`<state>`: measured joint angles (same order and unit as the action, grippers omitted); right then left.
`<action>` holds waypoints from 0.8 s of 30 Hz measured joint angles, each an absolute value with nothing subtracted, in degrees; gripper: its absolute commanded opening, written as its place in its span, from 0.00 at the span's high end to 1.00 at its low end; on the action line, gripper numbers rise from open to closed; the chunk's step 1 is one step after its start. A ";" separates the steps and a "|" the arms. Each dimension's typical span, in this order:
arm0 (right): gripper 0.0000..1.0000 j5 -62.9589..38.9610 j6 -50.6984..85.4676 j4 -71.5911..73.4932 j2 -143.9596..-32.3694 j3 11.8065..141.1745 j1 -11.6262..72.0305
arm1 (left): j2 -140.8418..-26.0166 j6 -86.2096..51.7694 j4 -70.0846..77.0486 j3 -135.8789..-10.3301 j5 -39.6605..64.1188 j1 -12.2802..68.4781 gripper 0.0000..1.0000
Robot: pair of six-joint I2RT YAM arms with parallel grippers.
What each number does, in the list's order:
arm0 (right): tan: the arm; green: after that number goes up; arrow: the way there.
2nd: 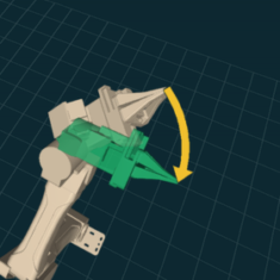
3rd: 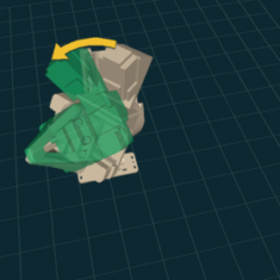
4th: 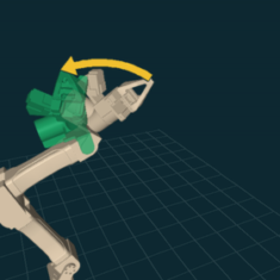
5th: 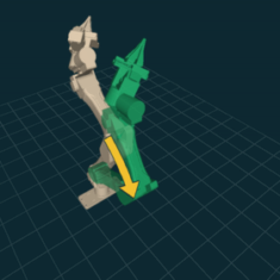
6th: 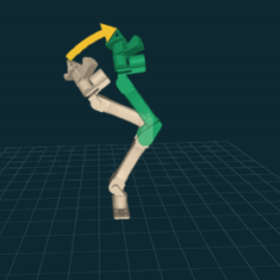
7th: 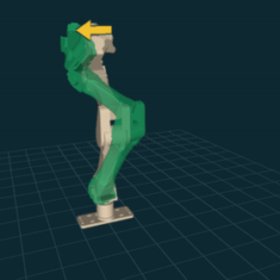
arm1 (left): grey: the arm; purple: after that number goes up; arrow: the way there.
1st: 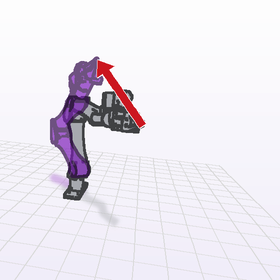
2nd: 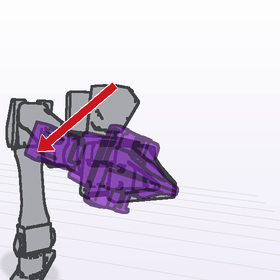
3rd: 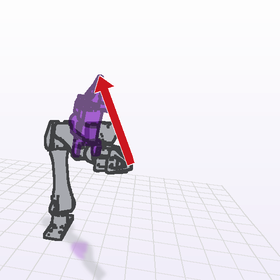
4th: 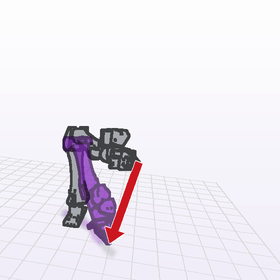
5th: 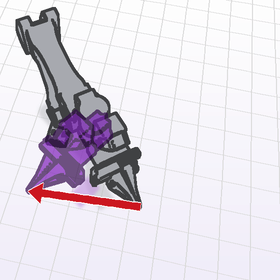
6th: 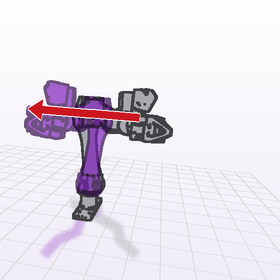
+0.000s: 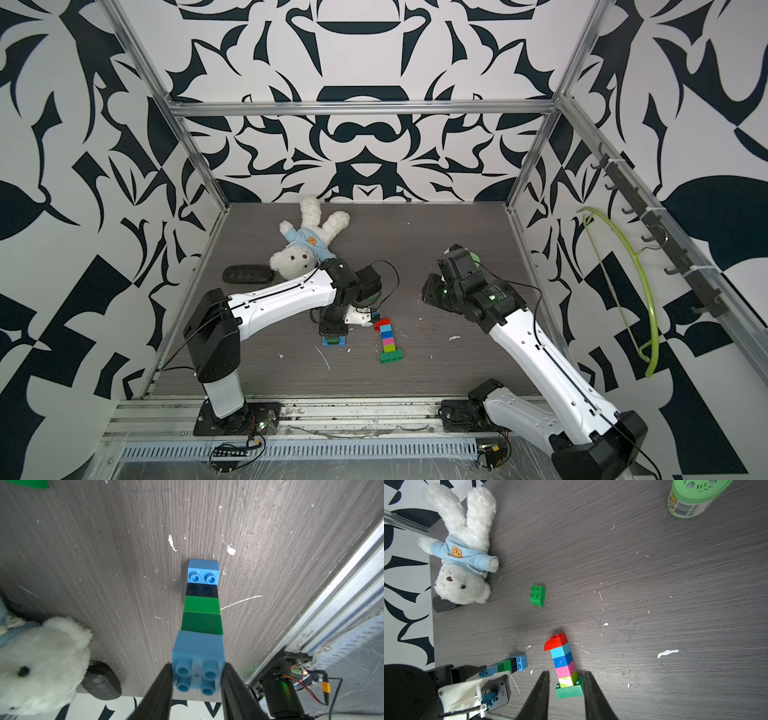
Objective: Assemble the number 1 with lego
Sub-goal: Assemble the lego brick with the lego brick.
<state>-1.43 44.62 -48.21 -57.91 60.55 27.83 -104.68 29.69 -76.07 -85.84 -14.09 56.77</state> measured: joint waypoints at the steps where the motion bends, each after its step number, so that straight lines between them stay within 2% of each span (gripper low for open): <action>1: 0.69 -1.45 44.64 -48.21 -57.91 60.55 27.83 | -104.68 29.71 -76.09 -85.54 -14.06 56.77 0.52; 8: 0.69 -1.69 44.64 -48.21 -57.91 60.55 27.83 | -104.68 29.19 -75.75 -84.86 -13.96 56.75 0.28; 15: 0.68 -2.26 44.60 -48.21 -57.91 60.55 27.83 | -101.25 28.38 -73.43 -84.90 -11.77 56.75 0.19; 20: 0.66 -4.80 43.68 -48.27 -58.81 60.58 27.83 | -89.23 23.53 -64.93 -83.29 -9.41 56.75 0.14; 24: 0.59 -7.27 43.18 -48.01 -62.19 60.64 30.68 | -72.58 12.71 -51.57 -73.67 -11.05 56.60 0.06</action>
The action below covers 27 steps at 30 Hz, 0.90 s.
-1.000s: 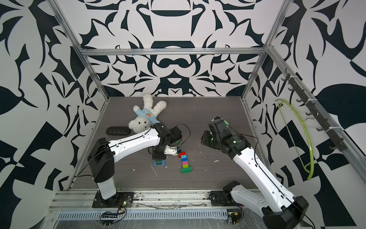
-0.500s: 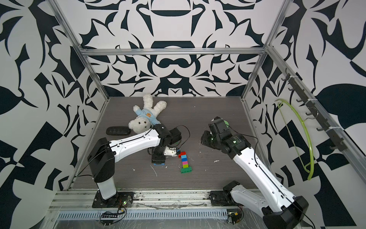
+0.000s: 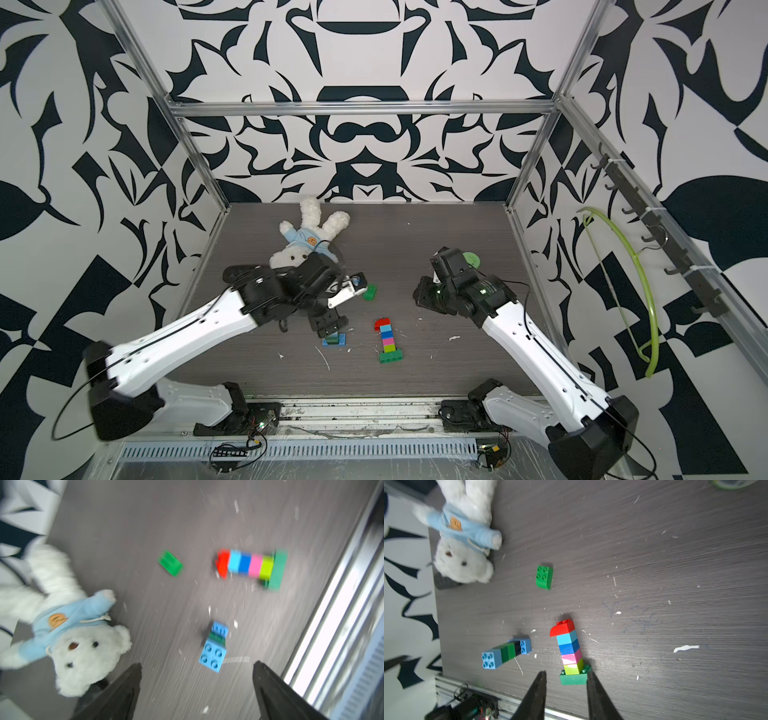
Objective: Assemble the number 1 with lego
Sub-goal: Assemble the lego brick with the lego brick.
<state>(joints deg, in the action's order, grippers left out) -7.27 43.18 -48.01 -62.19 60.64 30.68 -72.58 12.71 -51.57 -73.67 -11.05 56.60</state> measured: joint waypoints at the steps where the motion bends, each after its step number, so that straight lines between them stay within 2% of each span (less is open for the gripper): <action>1: 0.57 -7.42 43.24 -47.90 -63.33 60.80 32.49 | -69.01 9.28 -48.73 -71.05 -11.66 56.47 0.04; 6: 0.49 -8.16 43.92 -44.62 -72.23 63.13 44.99 | -56.21 -13.06 -38.81 -58.00 -15.20 53.63 0.01; 12: 0.47 -9.23 45.71 -37.50 -82.87 66.54 54.72 | -48.62 -35.90 -34.52 -44.27 -11.57 44.56 0.05; 19: 0.51 -10.13 48.40 -31.40 -88.84 67.35 56.88 | -45.82 -49.25 -32.82 -36.93 -3.03 35.00 0.09; 27: 0.58 -10.48 49.93 -29.34 -91.59 68.45 56.88 | -46.83 -55.57 -28.73 -32.91 4.45 31.77 0.13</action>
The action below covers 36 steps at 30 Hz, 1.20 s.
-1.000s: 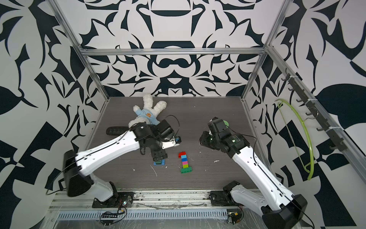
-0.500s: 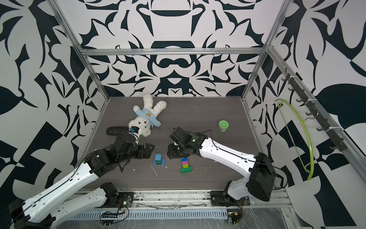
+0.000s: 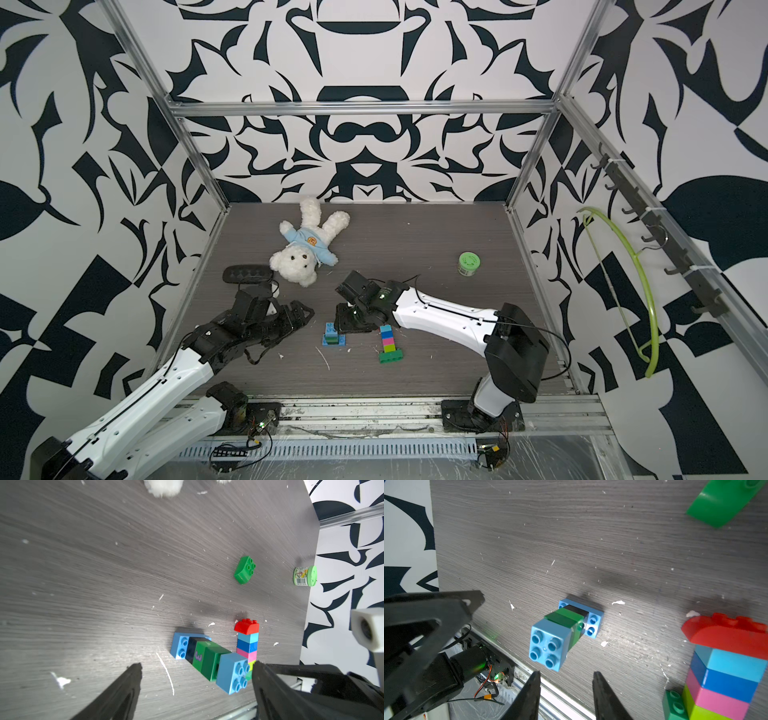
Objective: Assemble the number 1 with lego
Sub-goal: Assemble the lego brick with the lego brick.
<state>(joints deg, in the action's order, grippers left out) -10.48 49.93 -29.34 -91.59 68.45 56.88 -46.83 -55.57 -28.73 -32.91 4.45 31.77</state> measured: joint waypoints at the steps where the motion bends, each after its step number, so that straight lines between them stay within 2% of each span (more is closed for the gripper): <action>1: 0.58 -10.55 50.00 -29.08 -92.03 68.77 56.88 | -47.24 -55.96 -28.10 -32.73 5.26 31.77 0.13; 9: 0.61 -11.73 50.28 -28.47 -94.41 69.41 56.88 | -48.27 -57.23 -25.34 -32.21 8.88 31.62 0.14; 10: 0.62 -11.86 50.33 -28.49 -94.70 69.47 56.90 | -48.31 -57.25 -25.12 -32.21 9.13 31.57 0.18; 12: 0.63 -12.14 50.48 -28.40 -95.07 69.58 56.99 | -48.45 -57.49 -24.69 -32.21 9.47 31.46 0.18; 36: 0.75 -13.06 51.55 -33.61 -101.30 76.62 58.28 | -47.86 -57.71 -23.64 -30.59 11.18 30.28 0.21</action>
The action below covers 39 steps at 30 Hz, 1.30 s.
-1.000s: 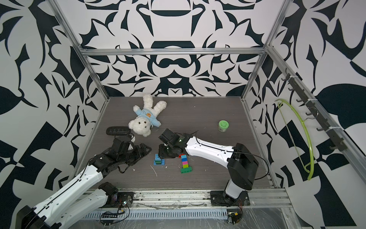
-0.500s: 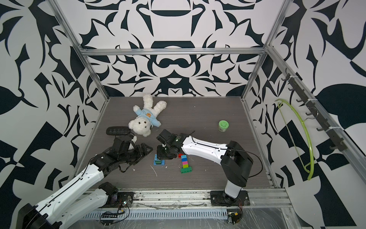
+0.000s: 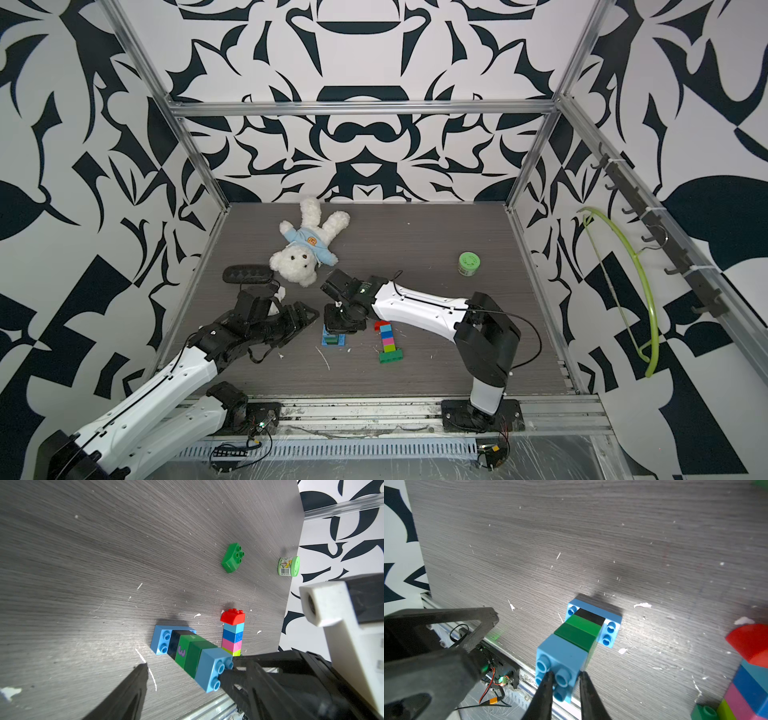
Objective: Assemble the number 1 with lego
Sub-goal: Assemble the lego brick with the lego brick.
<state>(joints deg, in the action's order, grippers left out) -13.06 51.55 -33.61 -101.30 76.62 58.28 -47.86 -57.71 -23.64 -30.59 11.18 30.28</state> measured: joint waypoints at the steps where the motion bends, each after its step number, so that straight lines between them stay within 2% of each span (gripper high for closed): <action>1: 0.76 -12.78 51.53 -34.17 -101.51 77.08 58.39 | -47.77 -57.71 -23.64 -30.57 11.25 30.20 0.21; 22: 0.78 -8.51 52.01 -38.89 -103.50 80.71 60.16 | -47.18 -58.13 -23.73 -30.37 11.68 28.88 0.22; 25: 0.74 -8.32 51.75 -39.62 -103.90 81.60 60.25 | -46.98 -58.08 -23.79 -30.37 11.68 28.86 0.22; 33: 0.53 -7.20 48.82 -40.14 -103.50 81.87 60.69 | -44.60 -57.36 -23.92 -30.41 10.70 28.82 0.19; 39: 0.51 -5.89 46.57 -40.69 -100.77 82.06 60.73 | -44.27 -55.57 -25.21 -31.70 9.19 28.73 0.16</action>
